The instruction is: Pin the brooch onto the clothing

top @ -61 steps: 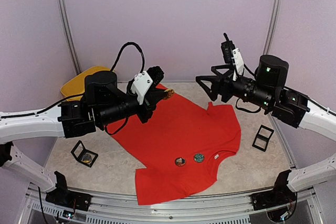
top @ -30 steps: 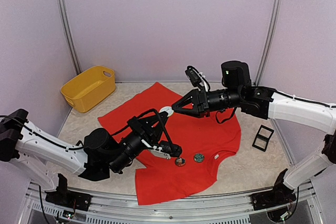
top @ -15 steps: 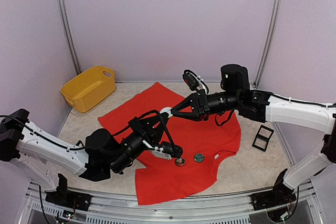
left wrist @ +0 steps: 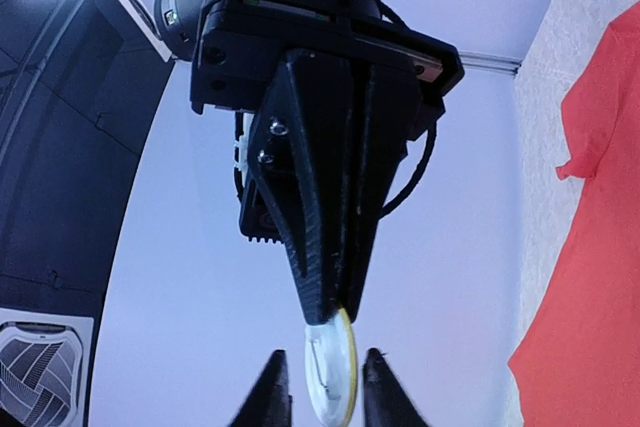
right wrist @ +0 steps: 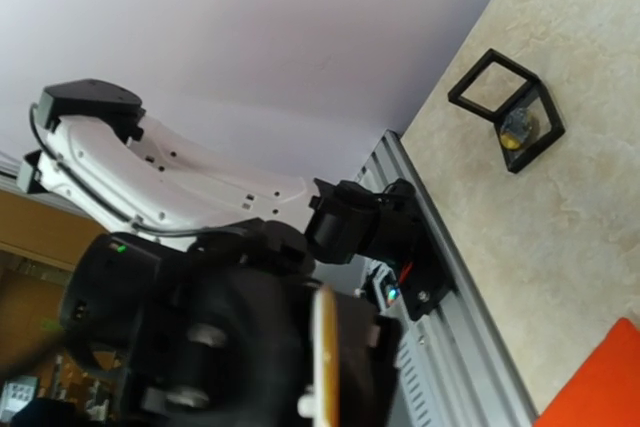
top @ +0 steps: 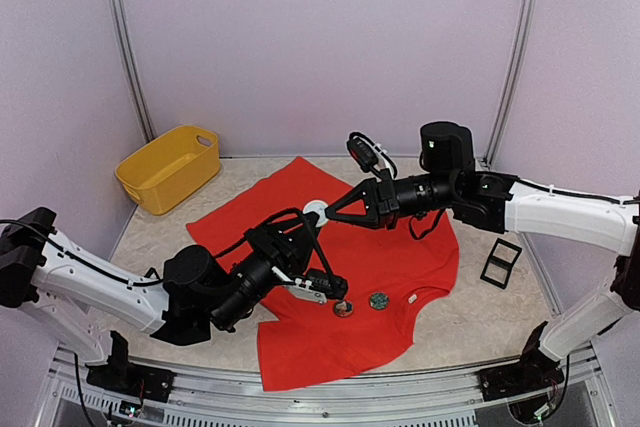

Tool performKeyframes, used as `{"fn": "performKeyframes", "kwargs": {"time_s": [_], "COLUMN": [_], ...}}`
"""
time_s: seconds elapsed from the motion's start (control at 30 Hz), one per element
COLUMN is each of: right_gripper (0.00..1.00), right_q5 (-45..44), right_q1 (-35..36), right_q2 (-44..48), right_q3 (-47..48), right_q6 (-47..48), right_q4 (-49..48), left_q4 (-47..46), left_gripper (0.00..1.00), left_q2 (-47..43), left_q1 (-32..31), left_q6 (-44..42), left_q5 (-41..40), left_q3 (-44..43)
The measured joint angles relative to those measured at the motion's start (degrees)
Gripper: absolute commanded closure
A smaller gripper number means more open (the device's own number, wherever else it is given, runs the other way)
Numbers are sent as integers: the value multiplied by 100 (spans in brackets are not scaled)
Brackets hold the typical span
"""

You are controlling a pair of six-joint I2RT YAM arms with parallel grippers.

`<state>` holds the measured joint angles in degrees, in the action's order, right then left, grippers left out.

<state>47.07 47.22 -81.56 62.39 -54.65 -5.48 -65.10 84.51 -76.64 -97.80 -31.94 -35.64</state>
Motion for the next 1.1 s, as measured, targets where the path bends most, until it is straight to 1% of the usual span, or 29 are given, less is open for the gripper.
{"fn": "performKeyframes", "kwargs": {"time_s": [0.03,0.1,0.2,0.27,0.33,0.4,0.43,0.5,0.57,0.63,0.67,0.73,0.77,0.87,1.0,1.1], "right_gripper": [100,100,100,100,100,100,100,100,100,100,100,100,100,100,100,100], "right_q5": [-57,-168,-422,-575,-702,-798,-833,-833,-774,-721,-706,-621,-588,-514,-404,-481], "right_q1": [0,-4,-39,-52,-55,-55,-55,-55,-33,15,39,92,105,116,151,273], "right_q2": [2,9,101,208,321,476,581,861,1150,1364,1432,1471,1447,1394,1394,1252], "right_q3": [0,0,0,33,105,138,131,17,-151,-221,-210,-39,125,612,1147,1718], "right_q6": [48,131,332,566,861,1130,1244,1447,1631,1884,2061,2500,2743,3438,4199,4690], "right_q4": [13,26,81,142,173,155,98,-297,-789,-1113,-1213,-1073,-857,-101,1154,2192], "left_q4": [-48,-205,-310,-118,481,1469,1945,2533,2715,2811,2905,3318,3613,4690,6111,7141], "left_gripper": [40,28,19,17,17,19,20,24,27,30,30,31,31,36,46,46], "left_q2": [2,2,-26,-160,-492,-984,-1259,-1812,-2258,-2468,-2492,-2424,-2345,-2026,-1744,-1486], "left_q1": [2,4,-4,-42,-76,-2,129,643,1305,1687,1751,1799,1808,1834,1923,2046], "left_q6": [31,166,570,1152,2024,3213,3882,5375,6773,7785,8172,8806,9029,9429,9637,9735], "left_q5": [-4,-28,-105,-153,-48,461,929,2017,3069,3810,4124,4741,5029,5692,6028,6050], "left_q3": [0,-2,-9,-24,-125,-396,-551,-789,-905,-1005,-1091,-1414,-1650,-2553,-3576,-4334]}}
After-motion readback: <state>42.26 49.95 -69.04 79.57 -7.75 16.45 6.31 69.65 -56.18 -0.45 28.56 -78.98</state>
